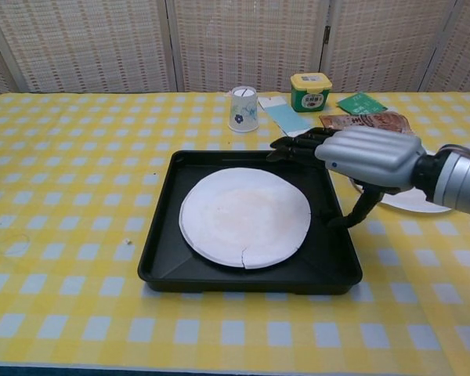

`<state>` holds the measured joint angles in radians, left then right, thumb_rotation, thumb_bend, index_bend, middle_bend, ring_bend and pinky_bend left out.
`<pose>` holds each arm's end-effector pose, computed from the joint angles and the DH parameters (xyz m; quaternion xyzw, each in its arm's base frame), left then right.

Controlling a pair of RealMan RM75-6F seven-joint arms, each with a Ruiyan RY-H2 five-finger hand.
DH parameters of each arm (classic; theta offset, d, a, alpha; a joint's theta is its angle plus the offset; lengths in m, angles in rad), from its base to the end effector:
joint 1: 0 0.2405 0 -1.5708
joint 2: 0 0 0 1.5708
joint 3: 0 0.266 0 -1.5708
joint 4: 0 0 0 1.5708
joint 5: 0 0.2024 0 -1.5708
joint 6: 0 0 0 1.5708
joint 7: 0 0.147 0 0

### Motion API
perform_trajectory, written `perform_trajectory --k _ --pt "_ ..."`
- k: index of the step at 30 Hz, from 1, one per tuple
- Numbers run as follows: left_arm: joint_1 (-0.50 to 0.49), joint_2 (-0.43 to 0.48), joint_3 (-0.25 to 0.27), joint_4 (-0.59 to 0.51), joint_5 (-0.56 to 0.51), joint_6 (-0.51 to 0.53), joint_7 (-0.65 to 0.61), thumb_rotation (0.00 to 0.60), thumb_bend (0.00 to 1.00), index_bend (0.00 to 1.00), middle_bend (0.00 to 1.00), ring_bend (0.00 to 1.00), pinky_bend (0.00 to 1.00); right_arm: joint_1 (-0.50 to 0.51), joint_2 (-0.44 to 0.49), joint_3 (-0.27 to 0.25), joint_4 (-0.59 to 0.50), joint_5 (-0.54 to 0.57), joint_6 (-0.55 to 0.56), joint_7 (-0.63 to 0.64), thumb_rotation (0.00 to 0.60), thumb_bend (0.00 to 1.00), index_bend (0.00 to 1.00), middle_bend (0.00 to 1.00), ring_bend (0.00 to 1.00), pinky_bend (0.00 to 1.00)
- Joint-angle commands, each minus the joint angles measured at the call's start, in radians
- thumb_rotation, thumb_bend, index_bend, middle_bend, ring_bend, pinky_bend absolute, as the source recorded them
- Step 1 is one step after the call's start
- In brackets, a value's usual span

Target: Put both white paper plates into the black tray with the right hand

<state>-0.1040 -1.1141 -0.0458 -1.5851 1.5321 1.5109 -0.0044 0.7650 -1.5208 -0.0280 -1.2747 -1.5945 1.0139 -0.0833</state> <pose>-0.3132 0.1897 0.1756 -0.6070 -0.3603 -0.3995 0.5849 -0.1772 -0.3325 -0.0141 0.8463 -0.2180 0.3573 0.3295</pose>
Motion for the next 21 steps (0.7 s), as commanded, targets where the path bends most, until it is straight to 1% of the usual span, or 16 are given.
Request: perform_trajectory --k 1,4,6,8,11,13,17,21 --pt "0.002 0.002 0.001 -0.001 0.002 0.003 -0.001 0.6 0.39 0.0 0.0 0.0 0.0 -0.038 0.056 0.022 -0.045 0.034 0.044 -0.045 0.6 0.23 0.0 0.0 0.0 0.0" --pt "0.002 0.002 0.003 -0.001 0.003 0.001 -0.003 0.6 0.39 0.0 0.0 0.0 0.0 -0.088 0.077 0.019 -0.037 0.037 0.113 -0.013 0.6 0.23 0.0 0.0 0.0 0.0" --pt "0.002 0.002 0.004 -0.002 0.004 0.0 -0.002 0.6 0.39 0.0 0.0 0.0 0.0 -0.12 0.083 0.009 -0.011 0.03 0.152 0.013 0.6 0.23 0.01 0.0 0.0 0.0" --pt "0.002 0.002 0.004 -0.003 0.006 0.002 -0.001 0.6 0.39 0.0 0.0 0.0 0.0 -0.158 0.081 -0.008 0.038 0.014 0.202 0.05 0.6 0.23 0.05 0.0 0.0 0.0" --pt "0.003 0.001 0.005 -0.004 0.007 0.003 0.005 0.6 0.39 0.0 0.0 0.0 0.0 -0.213 0.063 -0.031 0.139 -0.001 0.262 0.112 0.6 0.23 0.16 0.0 0.0 0.0" --pt "0.001 -0.002 0.005 -0.004 0.005 -0.002 0.01 0.6 0.39 0.0 0.0 0.0 0.0 -0.247 0.043 -0.042 0.214 0.0 0.283 0.144 0.6 0.23 0.21 0.0 0.0 0.0" --pt "-0.004 -0.007 0.007 -0.004 0.004 -0.013 0.02 0.6 0.39 0.0 0.0 0.0 0.0 -0.294 0.002 -0.052 0.336 0.008 0.299 0.203 0.6 0.23 0.25 0.0 0.0 0.0" --pt "-0.005 -0.009 0.008 -0.006 0.004 -0.015 0.025 0.6 0.39 0.0 0.0 0.0 0.0 -0.328 -0.054 -0.048 0.457 0.005 0.331 0.267 0.6 0.23 0.29 0.0 0.0 0.0"
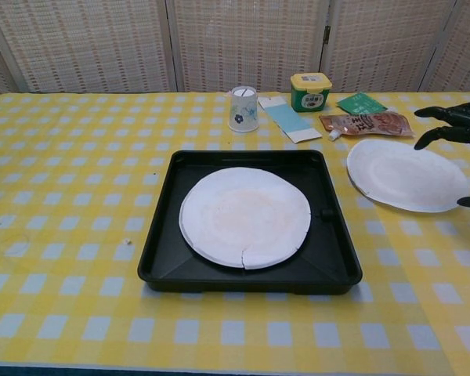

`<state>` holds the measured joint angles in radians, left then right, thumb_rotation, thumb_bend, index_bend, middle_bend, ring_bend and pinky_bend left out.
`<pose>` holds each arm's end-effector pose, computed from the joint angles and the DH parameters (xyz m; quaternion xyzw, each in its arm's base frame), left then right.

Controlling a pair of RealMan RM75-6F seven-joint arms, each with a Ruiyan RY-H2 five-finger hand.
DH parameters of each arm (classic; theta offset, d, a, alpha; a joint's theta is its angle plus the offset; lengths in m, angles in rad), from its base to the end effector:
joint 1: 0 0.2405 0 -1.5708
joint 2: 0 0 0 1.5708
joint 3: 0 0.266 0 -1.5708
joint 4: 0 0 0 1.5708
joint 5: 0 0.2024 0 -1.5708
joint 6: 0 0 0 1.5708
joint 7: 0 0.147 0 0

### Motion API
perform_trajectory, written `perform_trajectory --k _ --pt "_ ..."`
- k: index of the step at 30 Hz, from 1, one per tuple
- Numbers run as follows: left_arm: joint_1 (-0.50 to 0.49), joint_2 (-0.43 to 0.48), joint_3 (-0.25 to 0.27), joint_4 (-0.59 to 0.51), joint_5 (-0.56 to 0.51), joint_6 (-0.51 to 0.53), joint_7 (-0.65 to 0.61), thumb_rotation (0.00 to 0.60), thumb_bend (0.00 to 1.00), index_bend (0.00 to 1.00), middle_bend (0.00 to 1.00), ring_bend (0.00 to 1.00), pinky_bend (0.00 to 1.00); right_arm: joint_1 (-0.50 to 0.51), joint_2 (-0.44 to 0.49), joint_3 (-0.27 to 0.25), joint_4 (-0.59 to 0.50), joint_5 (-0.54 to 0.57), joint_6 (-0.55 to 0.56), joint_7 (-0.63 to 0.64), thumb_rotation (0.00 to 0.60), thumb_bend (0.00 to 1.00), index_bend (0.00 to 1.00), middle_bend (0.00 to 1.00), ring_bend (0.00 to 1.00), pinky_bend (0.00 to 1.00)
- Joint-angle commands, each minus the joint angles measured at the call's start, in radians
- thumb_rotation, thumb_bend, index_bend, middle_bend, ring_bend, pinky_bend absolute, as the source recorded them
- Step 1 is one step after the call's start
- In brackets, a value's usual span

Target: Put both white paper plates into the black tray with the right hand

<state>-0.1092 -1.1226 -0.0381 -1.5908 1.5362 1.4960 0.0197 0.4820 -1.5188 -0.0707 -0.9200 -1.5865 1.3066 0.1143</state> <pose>-0.3116 0.1896 0.1689 -0.6158 -0.3613 -0.3918 0.5803 -0.3129 -0.3081 0.0596 0.7587 -0.2503 0.3556 0.4851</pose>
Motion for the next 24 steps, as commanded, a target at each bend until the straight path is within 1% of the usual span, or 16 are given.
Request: perform_trajectory --k 1,6,14,18,24 --pt "0.0 -0.001 0.0 0.0 -0.001 -0.001 0.001 0.6 0.39 0.0 0.0 0.0 0.0 -0.05 -0.07 -0.003 0.128 -0.003 0.044 0.087 0.6 0.23 0.31 0.0 0.0 0.0" --pt "-0.001 0.0 -0.001 0.001 -0.007 -0.005 0.001 0.6 0.39 0.0 0.0 0.0 0.0 -0.072 -0.129 0.001 0.25 0.0 0.038 0.137 0.6 0.23 0.33 0.0 0.0 0.0" --pt "-0.003 -0.002 -0.001 0.002 -0.007 -0.007 0.002 0.6 0.37 0.0 0.0 0.0 0.0 -0.081 -0.21 0.016 0.395 0.012 -0.005 0.185 0.6 0.23 0.37 0.0 0.0 0.0" --pt "-0.004 -0.005 -0.001 0.002 -0.011 -0.012 0.008 0.6 0.37 0.0 0.0 0.0 0.0 -0.07 -0.261 0.025 0.49 0.009 -0.015 0.178 0.6 0.23 0.41 0.0 0.0 0.0" --pt "-0.007 -0.005 -0.003 0.005 -0.018 -0.018 0.008 0.6 0.37 0.0 0.0 0.0 0.0 -0.049 -0.305 0.035 0.565 0.011 -0.054 0.215 0.6 0.23 0.44 0.0 0.0 0.0"
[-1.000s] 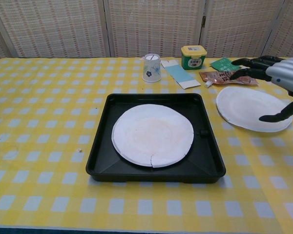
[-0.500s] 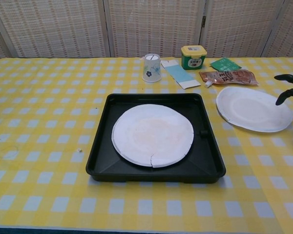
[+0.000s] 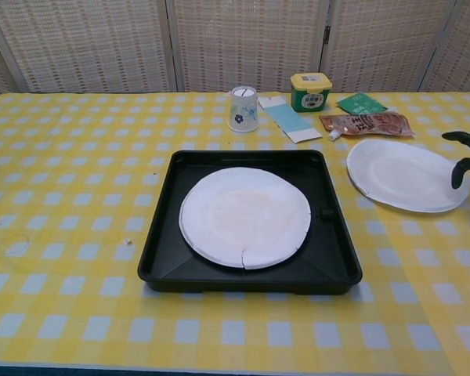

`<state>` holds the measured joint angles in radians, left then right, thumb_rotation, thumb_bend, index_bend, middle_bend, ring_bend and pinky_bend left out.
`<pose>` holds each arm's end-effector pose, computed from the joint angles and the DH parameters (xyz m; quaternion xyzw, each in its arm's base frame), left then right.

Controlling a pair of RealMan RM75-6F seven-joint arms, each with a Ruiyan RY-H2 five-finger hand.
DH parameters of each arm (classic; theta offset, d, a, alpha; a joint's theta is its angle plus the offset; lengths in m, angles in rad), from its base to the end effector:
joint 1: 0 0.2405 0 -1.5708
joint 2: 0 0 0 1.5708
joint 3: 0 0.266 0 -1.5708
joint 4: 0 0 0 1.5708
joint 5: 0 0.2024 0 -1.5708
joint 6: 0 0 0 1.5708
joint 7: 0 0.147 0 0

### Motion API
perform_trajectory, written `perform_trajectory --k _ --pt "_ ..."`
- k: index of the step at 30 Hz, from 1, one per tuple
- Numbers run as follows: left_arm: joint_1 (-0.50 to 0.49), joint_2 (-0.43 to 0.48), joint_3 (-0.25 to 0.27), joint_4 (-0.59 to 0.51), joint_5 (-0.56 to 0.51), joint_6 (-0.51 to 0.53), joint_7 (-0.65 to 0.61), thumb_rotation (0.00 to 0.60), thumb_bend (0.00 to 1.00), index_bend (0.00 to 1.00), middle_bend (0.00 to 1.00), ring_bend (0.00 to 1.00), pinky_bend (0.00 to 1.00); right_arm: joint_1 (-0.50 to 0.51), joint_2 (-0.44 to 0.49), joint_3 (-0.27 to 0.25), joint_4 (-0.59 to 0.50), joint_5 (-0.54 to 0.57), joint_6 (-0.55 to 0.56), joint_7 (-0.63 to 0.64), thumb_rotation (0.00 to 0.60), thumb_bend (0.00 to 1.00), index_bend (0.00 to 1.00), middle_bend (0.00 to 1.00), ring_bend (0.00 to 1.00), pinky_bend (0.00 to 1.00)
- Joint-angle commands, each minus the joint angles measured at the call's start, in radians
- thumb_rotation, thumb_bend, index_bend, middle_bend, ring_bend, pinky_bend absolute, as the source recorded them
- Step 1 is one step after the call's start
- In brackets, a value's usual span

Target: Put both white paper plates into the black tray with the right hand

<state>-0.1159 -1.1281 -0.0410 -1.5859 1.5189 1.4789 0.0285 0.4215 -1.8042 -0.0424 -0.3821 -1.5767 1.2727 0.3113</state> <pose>-0.3140 0.1925 0.1667 -0.6161 -0.3647 -0.3842 0.5829 -0.3616 -0.3117 0.0308 0.7307 -0.2699 0.3228 0.5376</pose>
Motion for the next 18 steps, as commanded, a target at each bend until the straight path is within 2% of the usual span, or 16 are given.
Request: perform_trajectory --k 1,5,15,18 --pt "0.0 0.0 0.0 0.001 -0.001 -0.001 -0.001 0.6 0.37 0.0 0.0 0.0 0.0 0.015 -0.025 0.008 0.034 0.002 -0.026 0.024 0.6 0.23 0.44 0.0 0.0 0.0" --pt "-0.001 0.0 -0.002 0.002 -0.004 -0.001 -0.001 0.6 0.37 0.0 0.0 0.0 0.0 0.026 -0.044 0.013 0.064 0.003 -0.048 0.039 0.6 0.23 0.45 0.0 0.0 0.0" --pt "-0.001 0.0 -0.005 0.004 -0.01 0.0 0.003 0.6 0.37 0.0 0.0 0.0 0.0 0.045 -0.081 0.021 0.11 0.004 -0.069 0.062 0.6 0.36 0.49 0.01 0.01 0.0" --pt "0.0 0.0 -0.005 0.004 -0.01 0.001 0.003 0.6 0.37 0.0 0.0 0.0 0.0 0.049 -0.087 0.021 0.118 0.003 -0.077 0.063 0.6 0.37 0.49 0.01 0.01 0.0"
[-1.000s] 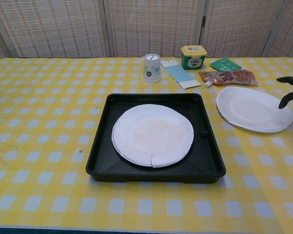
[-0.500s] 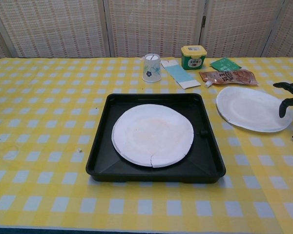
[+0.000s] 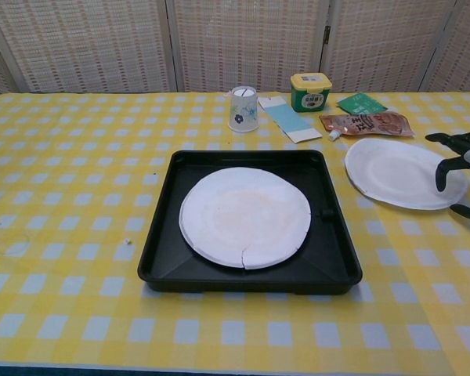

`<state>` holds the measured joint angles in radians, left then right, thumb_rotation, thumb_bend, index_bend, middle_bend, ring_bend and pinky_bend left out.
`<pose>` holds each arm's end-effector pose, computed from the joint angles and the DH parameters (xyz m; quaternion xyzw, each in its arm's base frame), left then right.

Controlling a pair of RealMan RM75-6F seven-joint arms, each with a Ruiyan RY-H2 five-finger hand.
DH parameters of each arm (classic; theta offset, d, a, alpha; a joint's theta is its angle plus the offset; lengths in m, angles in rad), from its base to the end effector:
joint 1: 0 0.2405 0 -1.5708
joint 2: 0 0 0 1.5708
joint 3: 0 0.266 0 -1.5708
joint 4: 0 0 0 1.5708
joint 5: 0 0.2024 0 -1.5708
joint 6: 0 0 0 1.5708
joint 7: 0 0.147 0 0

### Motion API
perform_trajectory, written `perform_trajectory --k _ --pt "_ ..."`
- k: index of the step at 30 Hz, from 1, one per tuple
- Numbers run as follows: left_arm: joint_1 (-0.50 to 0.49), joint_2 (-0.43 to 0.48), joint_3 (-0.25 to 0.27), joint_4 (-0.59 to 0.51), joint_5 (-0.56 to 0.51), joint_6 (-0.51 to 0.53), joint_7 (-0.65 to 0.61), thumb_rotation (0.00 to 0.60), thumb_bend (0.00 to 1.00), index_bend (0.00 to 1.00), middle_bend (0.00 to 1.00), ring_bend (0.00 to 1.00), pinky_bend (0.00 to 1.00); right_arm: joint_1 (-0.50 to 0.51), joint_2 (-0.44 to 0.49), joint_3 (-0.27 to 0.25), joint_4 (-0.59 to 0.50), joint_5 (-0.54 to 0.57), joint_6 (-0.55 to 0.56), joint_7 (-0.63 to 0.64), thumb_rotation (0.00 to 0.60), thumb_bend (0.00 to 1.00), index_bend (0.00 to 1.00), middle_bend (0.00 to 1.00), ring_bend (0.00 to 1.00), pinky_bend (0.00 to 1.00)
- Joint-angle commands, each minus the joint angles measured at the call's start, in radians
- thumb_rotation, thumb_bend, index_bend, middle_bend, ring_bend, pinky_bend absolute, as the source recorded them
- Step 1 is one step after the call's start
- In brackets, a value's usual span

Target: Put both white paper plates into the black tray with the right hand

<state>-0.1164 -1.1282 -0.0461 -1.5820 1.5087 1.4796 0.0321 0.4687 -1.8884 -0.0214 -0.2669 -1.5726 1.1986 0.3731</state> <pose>-0.3155 0.1938 0.1685 -0.6131 -0.3630 -0.3824 0.5883 -0.3537 -0.3309 0.0133 0.7258 -0.2892 0.3205 0.5355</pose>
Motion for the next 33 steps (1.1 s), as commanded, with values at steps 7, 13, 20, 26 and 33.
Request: perform_trajectory --k 7,13,20,26,33 --pt "0.002 0.002 -0.001 -0.001 0.001 0.006 -0.004 0.6 0.37 0.0 0.0 0.0 0.0 -0.003 -0.004 -0.005 0.011 -0.006 -0.004 0.009 0.6 0.37 0.49 0.01 0.0 0.0" --pt "0.0 0.001 -0.001 0.0 0.0 0.002 -0.002 0.6 0.37 0.0 0.0 0.0 0.0 -0.004 -0.006 -0.003 0.015 -0.005 -0.008 0.011 0.6 0.37 0.49 0.0 0.0 0.0" --pt "0.002 0.0 -0.002 -0.001 -0.003 0.005 0.002 0.6 0.37 0.0 0.0 0.0 0.0 0.007 -0.023 0.001 0.027 -0.002 -0.028 0.009 0.6 0.37 0.49 0.0 0.01 0.0" --pt "0.002 -0.001 -0.004 0.0 -0.006 0.005 0.005 0.6 0.37 0.0 0.0 0.0 0.0 0.014 -0.04 0.011 0.038 0.004 -0.021 0.016 0.6 0.4 0.49 0.02 0.03 0.0" --pt "0.003 -0.002 -0.007 0.001 -0.009 0.009 0.012 0.6 0.37 0.0 0.0 0.0 0.0 0.024 -0.055 0.023 0.052 0.014 -0.022 0.022 0.6 0.5 0.56 0.08 0.07 0.0"
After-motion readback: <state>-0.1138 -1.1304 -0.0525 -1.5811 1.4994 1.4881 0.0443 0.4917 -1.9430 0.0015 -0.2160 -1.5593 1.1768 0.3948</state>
